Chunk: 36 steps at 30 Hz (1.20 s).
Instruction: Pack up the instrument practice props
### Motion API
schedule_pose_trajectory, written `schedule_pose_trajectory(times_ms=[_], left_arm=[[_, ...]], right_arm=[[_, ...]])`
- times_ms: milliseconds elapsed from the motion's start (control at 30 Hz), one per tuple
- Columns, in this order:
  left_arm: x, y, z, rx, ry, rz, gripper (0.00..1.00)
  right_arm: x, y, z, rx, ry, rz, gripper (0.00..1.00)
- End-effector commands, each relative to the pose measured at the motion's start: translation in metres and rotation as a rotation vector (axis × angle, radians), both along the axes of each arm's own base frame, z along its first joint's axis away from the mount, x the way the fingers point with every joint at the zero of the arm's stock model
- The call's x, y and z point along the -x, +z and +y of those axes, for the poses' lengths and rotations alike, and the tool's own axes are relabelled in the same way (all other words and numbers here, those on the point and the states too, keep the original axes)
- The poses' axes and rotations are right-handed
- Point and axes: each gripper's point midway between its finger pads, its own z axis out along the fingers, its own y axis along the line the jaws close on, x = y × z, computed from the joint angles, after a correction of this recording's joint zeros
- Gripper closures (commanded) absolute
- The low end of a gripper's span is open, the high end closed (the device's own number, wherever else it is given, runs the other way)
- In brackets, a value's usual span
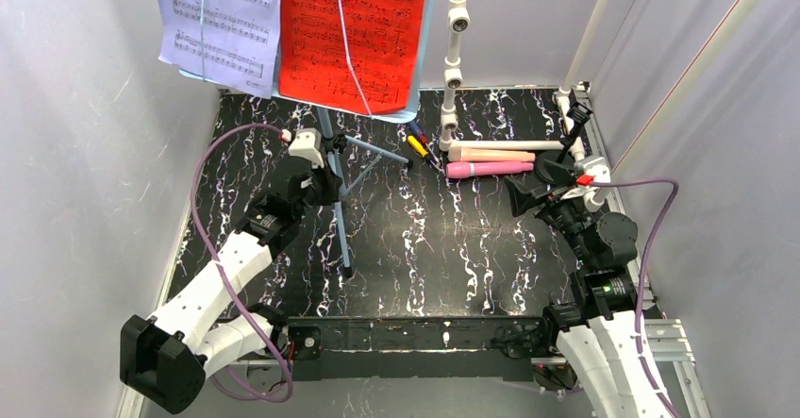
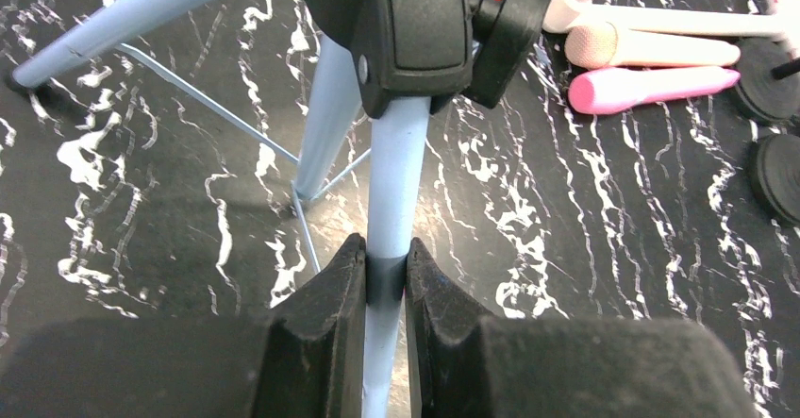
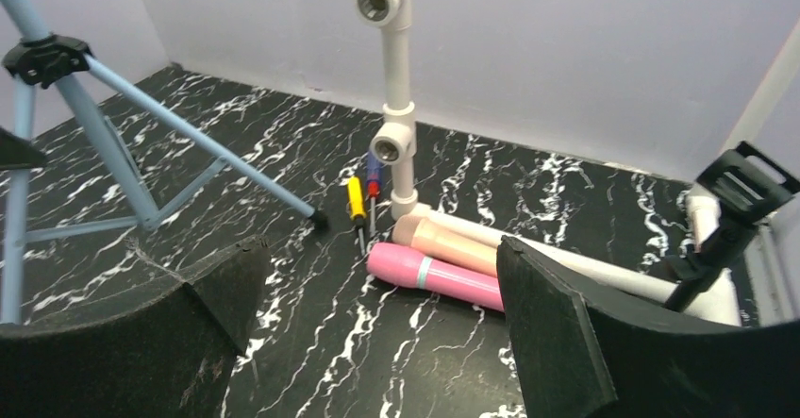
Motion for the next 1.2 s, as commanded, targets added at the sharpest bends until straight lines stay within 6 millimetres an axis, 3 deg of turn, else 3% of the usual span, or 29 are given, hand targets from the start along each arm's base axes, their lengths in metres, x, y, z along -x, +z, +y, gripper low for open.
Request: schedule_pose_trajectory(times_ms=[0, 167, 233, 400, 633, 833, 1033, 1167], left_arm=[[0.001, 0.043, -0.014, 0.152, 0.045, -0.084, 1.0], [0.008, 0.05, -0.012, 0.14, 0.032, -0.085, 0.99], [0.012, 0.055, -0.007, 0.124, 0.031, -0.096, 0.92], [0.032, 0.071, 0.005, 0.095, 0.018, -0.111, 0.58], [0.062, 0.104, 0.014, 0.053, -0.056, -0.133, 0.44], [0.092, 0.151, 0.01, 0.062, -0.188, -0.196, 0.41], [0.123, 0.217, -0.014, 0.15, -0.39, -0.245, 0.39], [0.134, 0.257, -0.024, 0.214, -0.451, -0.284, 0.37]], right_arm=[[0.011, 0.023, 0.014, -0.022, 0.088, 0.021, 0.01], [0.013, 0.026, 0.02, -0.038, 0.12, 0.094, 0.01], [0.013, 0.026, 0.018, -0.055, 0.105, 0.139, 0.01], [0.016, 0.038, 0.018, -0.063, 0.108, 0.193, 0.01], [0.021, 0.08, 0.034, -0.157, 0.195, 0.215, 0.01], [0.029, 0.137, 0.058, -0.285, 0.373, 0.143, 0.01], [0.029, 0.186, 0.073, -0.38, 0.499, 0.099, 0.01], [0.027, 0.217, 0.08, -0.455, 0.568, 0.078, 0.01]])
